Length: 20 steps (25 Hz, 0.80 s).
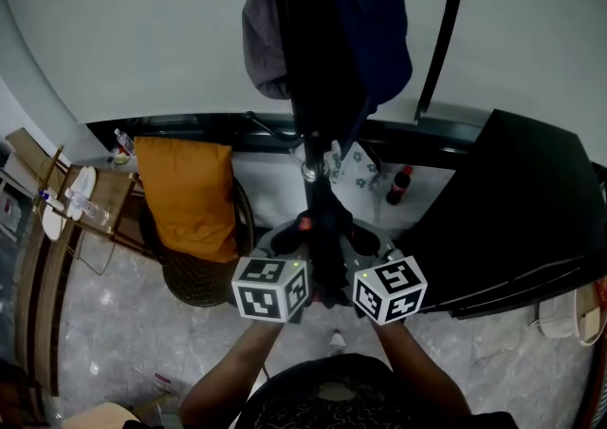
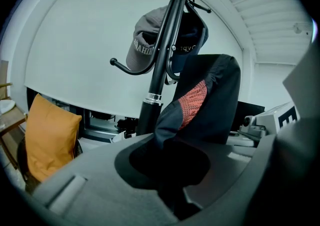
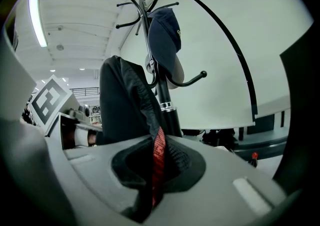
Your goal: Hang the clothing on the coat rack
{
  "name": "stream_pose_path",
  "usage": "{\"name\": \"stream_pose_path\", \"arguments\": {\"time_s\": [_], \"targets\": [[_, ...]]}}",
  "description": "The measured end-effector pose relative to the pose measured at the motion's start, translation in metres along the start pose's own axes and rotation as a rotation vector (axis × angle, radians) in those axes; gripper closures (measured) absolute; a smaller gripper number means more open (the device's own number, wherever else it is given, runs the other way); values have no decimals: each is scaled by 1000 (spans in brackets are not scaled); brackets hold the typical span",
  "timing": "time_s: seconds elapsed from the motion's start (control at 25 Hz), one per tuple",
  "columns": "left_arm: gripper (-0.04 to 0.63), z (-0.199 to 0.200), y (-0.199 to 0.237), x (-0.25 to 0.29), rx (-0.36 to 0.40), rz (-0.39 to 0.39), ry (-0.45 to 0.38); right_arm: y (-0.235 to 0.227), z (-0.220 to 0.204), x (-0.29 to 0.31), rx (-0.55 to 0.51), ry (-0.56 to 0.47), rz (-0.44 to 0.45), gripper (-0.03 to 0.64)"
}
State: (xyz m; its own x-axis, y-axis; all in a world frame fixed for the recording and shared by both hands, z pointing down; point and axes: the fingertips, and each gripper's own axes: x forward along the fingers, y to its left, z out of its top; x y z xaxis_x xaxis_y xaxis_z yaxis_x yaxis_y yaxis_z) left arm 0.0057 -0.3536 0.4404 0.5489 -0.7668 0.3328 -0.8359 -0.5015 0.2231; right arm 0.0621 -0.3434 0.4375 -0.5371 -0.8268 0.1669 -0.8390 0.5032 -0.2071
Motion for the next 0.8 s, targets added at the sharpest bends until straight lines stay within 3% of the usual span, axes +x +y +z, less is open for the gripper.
{"name": "stream_pose_path", "arguments": {"time_s": [0.8], "targets": [[561,-15,-9,-15,-9,-20,15,13,-13,-17,26,8,-35,594]]}}
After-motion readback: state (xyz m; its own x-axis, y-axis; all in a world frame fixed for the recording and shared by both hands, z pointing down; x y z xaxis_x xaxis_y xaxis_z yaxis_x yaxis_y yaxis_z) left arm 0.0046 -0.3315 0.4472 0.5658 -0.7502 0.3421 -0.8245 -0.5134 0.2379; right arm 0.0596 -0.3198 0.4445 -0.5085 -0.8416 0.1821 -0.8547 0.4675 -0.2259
